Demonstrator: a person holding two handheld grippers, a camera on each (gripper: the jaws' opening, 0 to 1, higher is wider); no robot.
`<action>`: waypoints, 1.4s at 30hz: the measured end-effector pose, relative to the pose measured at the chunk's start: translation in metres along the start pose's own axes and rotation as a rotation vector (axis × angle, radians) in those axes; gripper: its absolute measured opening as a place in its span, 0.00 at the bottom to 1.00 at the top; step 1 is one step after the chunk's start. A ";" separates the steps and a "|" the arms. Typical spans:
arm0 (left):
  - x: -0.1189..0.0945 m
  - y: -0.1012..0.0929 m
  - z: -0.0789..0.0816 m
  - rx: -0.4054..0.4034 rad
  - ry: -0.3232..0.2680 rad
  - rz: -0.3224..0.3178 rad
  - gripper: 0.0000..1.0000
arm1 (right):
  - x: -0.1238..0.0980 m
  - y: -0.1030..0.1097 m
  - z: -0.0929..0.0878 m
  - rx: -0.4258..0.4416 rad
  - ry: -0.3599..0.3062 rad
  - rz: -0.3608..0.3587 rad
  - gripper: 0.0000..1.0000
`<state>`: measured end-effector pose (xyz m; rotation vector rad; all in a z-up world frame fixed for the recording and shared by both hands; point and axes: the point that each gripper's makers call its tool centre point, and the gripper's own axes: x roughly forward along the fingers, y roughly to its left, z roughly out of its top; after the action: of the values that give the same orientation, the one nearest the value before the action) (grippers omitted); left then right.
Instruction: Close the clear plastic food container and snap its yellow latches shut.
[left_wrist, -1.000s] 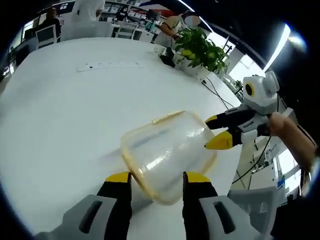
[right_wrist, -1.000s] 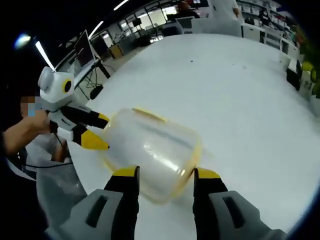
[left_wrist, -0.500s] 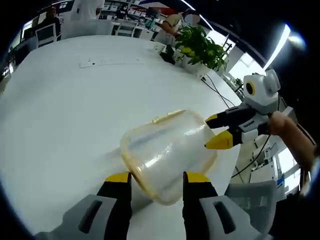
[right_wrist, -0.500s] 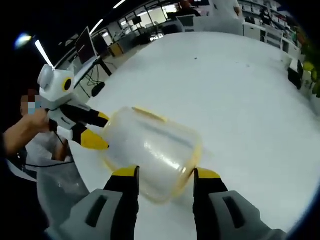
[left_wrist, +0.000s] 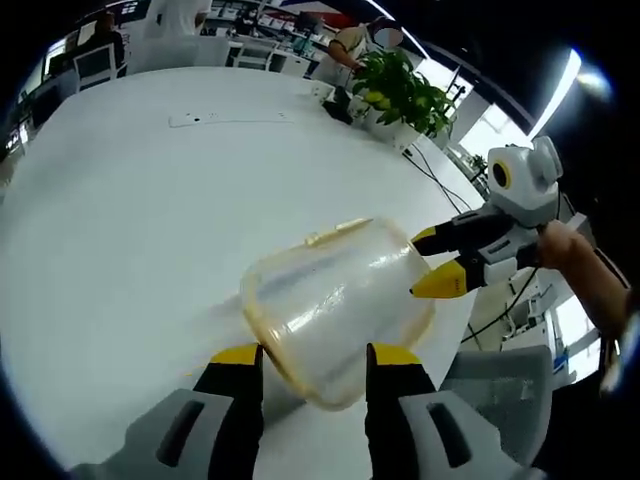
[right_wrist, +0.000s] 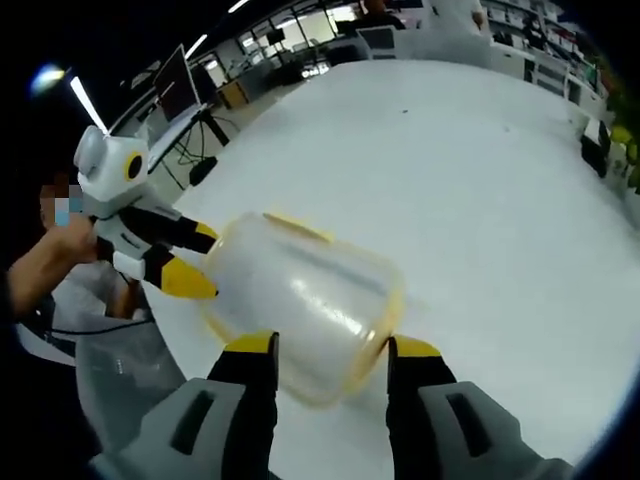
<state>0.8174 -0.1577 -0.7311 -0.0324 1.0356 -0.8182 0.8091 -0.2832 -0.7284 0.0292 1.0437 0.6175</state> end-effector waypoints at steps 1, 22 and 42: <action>-0.001 0.000 -0.001 0.000 0.000 0.001 0.33 | 0.000 0.001 -0.001 0.000 0.000 0.000 0.39; -0.020 0.001 -0.026 -0.007 0.029 0.009 0.34 | 0.003 0.030 -0.013 -0.008 0.020 0.004 0.40; -0.038 0.000 -0.051 -0.016 0.051 0.015 0.34 | 0.005 0.057 -0.027 -0.021 0.044 0.015 0.40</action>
<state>0.7683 -0.1167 -0.7302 -0.0174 1.0888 -0.8013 0.7621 -0.2402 -0.7292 0.0046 1.0800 0.6449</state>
